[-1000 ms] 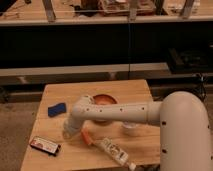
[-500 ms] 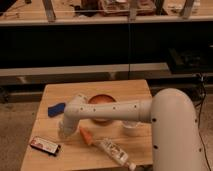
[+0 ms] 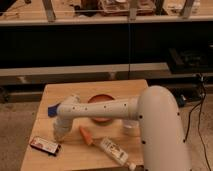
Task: Push the eraser across the table
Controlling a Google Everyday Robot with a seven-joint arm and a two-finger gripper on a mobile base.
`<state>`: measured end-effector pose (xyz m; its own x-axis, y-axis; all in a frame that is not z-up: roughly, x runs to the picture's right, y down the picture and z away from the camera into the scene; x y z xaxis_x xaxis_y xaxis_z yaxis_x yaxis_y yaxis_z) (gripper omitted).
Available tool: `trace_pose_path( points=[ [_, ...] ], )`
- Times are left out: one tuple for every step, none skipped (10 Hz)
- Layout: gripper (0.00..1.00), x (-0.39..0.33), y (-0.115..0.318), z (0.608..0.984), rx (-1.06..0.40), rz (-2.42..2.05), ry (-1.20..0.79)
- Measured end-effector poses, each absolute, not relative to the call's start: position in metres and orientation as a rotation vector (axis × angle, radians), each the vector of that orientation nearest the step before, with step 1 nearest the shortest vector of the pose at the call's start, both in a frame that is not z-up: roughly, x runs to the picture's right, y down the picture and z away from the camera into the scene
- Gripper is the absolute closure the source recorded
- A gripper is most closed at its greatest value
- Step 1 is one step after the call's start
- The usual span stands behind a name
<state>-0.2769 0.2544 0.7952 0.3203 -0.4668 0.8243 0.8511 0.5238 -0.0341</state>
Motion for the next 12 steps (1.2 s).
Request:
trace_pose_path(
  points=[
    [1.00,-0.283,0.253,0.795,-0.519,-0.930,-0.871],
    [1.00,-0.289,0.251,0.796,-0.517,-0.942,-0.881],
    [1.00,-0.292,0.251,0.796,-0.518,-0.951,-0.889],
    [1.00,-0.295,0.251,0.796,-0.522,-0.960,-0.896],
    [1.00,-0.298,0.254,0.797,-0.531,-0.971,-0.906],
    [1.00,-0.301,0.257,0.797,-0.540,-0.980,-0.917],
    [1.00,-0.303,0.259,0.797,-0.545,-0.988,-0.926],
    [1.00,-0.306,0.262,0.796,-0.552,-0.999,-0.936],
    [1.00,-0.309,0.265,0.794,-0.557,-1.011,-0.948],
    [1.00,-0.313,0.267,0.791,-0.559,-1.023,-0.958],
    [1.00,-0.316,0.270,0.789,-0.561,-1.035,-0.968],
    [1.00,-0.320,0.273,0.785,-0.564,-1.051,-0.981]
  ],
)
